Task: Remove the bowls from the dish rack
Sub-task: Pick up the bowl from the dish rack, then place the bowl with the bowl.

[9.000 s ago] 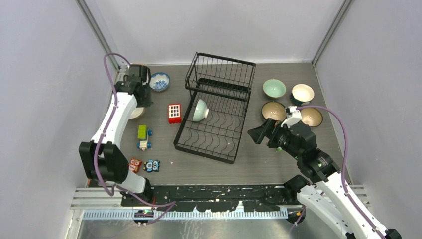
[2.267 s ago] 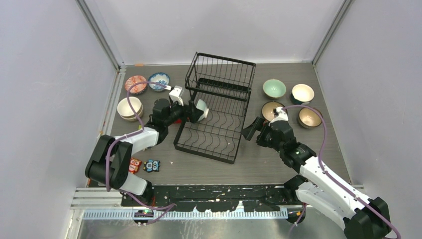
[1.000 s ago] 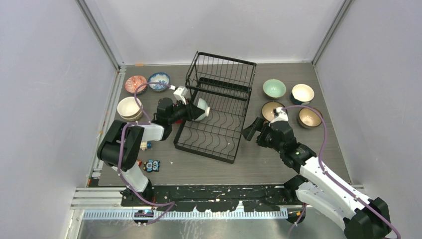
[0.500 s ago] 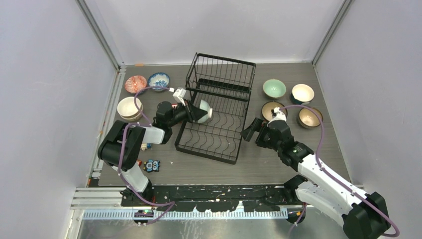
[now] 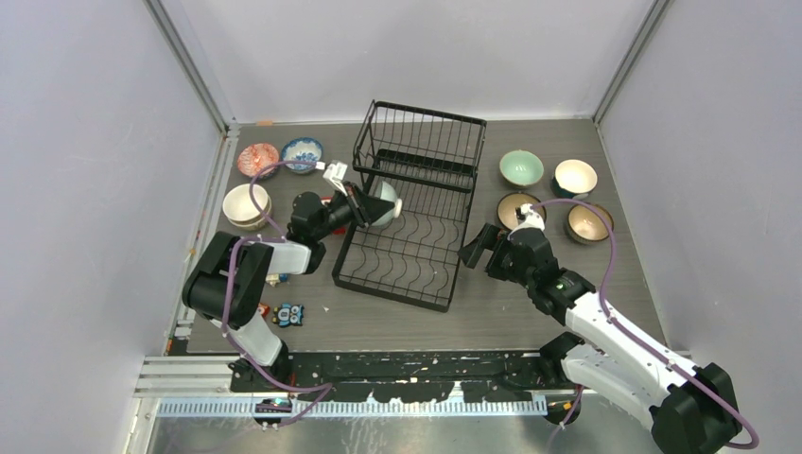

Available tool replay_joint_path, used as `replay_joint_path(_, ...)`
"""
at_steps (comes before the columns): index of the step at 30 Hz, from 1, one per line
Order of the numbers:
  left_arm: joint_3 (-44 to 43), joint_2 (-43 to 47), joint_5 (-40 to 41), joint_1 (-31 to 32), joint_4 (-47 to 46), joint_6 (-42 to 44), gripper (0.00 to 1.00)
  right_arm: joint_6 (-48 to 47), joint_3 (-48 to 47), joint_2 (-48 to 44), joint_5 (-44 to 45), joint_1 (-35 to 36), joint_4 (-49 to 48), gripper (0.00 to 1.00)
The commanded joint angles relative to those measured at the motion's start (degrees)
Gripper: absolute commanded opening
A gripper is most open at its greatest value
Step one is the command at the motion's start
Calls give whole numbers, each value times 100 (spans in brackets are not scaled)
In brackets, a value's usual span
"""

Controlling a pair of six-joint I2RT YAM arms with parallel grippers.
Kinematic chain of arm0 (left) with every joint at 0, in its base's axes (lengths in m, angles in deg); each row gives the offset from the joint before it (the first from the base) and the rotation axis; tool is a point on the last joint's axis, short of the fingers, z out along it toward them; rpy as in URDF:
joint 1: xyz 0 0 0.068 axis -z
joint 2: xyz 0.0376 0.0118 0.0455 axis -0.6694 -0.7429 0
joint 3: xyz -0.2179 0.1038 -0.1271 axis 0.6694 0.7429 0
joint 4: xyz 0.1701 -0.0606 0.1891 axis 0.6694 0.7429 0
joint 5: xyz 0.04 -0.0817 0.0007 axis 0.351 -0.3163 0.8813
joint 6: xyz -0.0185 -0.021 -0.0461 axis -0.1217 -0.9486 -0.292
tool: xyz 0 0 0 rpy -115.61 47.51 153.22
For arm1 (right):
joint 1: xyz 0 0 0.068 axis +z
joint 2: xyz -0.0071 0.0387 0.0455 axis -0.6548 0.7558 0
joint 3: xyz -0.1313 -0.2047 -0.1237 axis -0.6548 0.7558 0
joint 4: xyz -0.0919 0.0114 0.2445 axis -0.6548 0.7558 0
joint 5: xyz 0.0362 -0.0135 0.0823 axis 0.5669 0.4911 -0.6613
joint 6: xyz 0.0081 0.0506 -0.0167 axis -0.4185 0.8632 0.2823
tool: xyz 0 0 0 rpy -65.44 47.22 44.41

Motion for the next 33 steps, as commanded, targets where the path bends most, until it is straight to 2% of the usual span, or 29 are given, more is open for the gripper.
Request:
replay_joint_path(1, 51, 71, -45, -15, -1223, -291, 0, -106, -145, 39, 168, 29, -207, 100)
replay_joint_path(26, 231, 353, -317, -50, -1622, -729, 0, -211, -333, 173, 179, 26, 15, 100)
replay_joint_path(30, 416, 709, -420, -50, -1412, -750, 0, -199, -522, 99, 119, 27, 210, 100)
replay_joint_path(33, 548, 1267, -574, -10, -788, -610, 0, -304, -815, -88, 176, 29, 591, 100)
